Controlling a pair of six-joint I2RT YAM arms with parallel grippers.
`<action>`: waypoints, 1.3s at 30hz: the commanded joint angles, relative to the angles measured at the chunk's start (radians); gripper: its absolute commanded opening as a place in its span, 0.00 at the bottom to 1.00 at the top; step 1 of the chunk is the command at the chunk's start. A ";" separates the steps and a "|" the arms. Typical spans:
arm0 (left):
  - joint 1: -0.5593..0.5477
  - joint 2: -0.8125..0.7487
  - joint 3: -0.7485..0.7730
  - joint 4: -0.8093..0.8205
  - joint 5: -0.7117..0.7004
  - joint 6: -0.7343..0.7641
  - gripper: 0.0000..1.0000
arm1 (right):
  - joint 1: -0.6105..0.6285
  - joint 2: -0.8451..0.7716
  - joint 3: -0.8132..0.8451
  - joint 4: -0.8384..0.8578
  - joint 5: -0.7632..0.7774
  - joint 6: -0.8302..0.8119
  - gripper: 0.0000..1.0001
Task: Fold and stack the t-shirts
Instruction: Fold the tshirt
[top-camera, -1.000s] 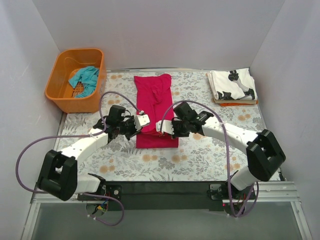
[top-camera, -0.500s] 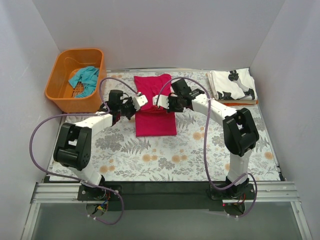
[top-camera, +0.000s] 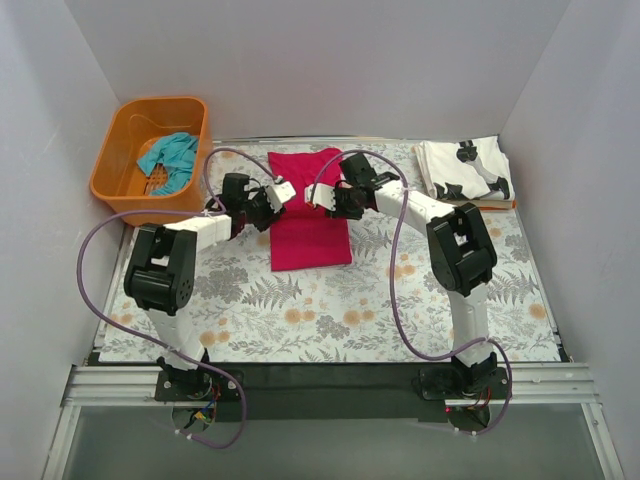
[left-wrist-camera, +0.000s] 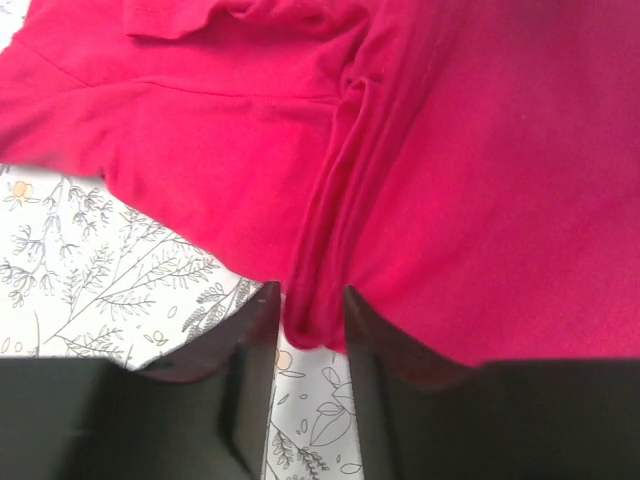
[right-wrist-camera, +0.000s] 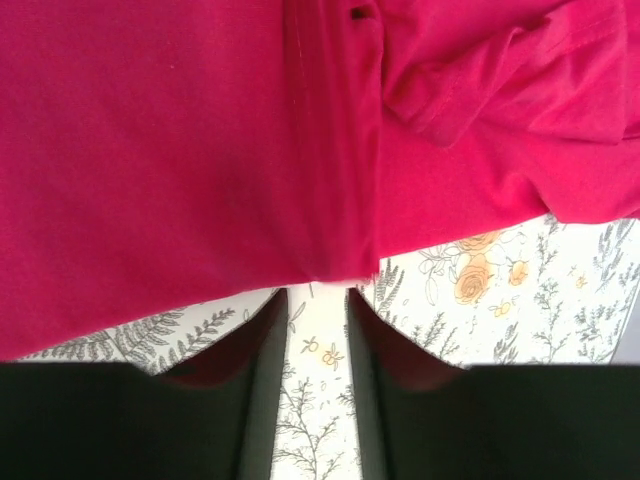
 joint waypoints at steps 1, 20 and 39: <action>0.003 -0.020 0.053 0.024 0.009 -0.018 0.33 | -0.010 -0.045 0.042 0.014 0.002 0.011 0.34; -0.052 -0.494 -0.330 -0.275 0.150 0.103 0.44 | 0.094 -0.426 -0.381 -0.109 -0.072 0.063 0.45; -0.143 -0.335 -0.413 -0.106 0.014 0.195 0.49 | 0.151 -0.354 -0.500 0.054 -0.015 0.035 0.49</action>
